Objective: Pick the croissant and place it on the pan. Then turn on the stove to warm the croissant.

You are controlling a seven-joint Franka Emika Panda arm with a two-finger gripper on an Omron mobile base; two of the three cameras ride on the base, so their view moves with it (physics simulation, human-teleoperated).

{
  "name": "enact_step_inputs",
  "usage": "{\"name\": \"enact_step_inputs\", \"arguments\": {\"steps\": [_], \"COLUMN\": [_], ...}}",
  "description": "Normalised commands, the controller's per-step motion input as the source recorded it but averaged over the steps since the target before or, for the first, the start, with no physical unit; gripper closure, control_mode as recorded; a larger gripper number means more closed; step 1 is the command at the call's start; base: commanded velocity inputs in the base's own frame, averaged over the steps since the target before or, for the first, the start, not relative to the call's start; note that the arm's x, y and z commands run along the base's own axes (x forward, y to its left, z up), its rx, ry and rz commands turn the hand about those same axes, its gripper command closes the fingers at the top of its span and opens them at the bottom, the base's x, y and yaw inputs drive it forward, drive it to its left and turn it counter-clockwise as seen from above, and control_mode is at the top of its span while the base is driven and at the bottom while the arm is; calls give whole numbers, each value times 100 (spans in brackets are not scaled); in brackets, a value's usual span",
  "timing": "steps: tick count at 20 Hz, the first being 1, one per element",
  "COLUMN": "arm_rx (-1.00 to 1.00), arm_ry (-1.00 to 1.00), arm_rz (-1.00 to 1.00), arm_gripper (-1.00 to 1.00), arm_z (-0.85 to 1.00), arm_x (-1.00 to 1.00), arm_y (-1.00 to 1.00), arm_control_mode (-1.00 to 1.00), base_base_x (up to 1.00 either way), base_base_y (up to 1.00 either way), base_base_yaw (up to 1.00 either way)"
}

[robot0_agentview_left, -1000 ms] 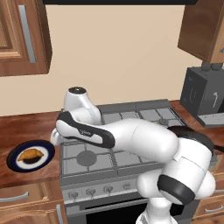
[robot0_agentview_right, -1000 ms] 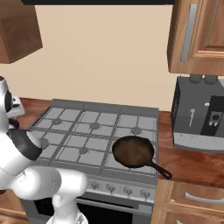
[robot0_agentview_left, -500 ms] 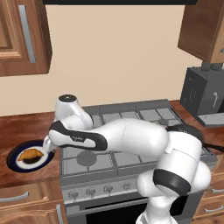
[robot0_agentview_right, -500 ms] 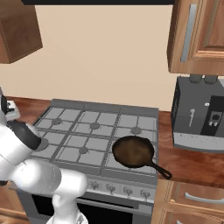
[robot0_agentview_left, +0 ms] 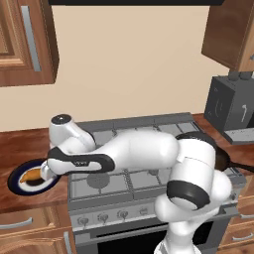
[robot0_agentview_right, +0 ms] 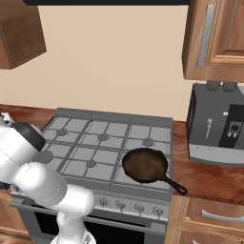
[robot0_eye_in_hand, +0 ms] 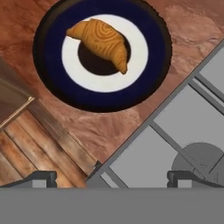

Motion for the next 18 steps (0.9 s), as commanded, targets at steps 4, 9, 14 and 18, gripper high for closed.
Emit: {"name": "enact_step_inputs", "arguments": {"steps": [4, 9, 14, 18], "arm_rx": [-2, 0, 0, 0], "arm_ry": [0, 0, 0, 0], "arm_rz": [0, 0, -1, -2], "arm_gripper": [-100, -100, -100, -100], "arm_z": [-2, 0, 0, -3], "arm_x": [0, 0, 1, 0], "arm_y": [23, 6, 0, 0], "arm_control_mode": [-100, -100, -100, -100], "base_base_x": [0, 0, 0, 0], "base_base_y": [0, 0, 0, 0], "base_base_yaw": [0, 0, 0, 0]}}
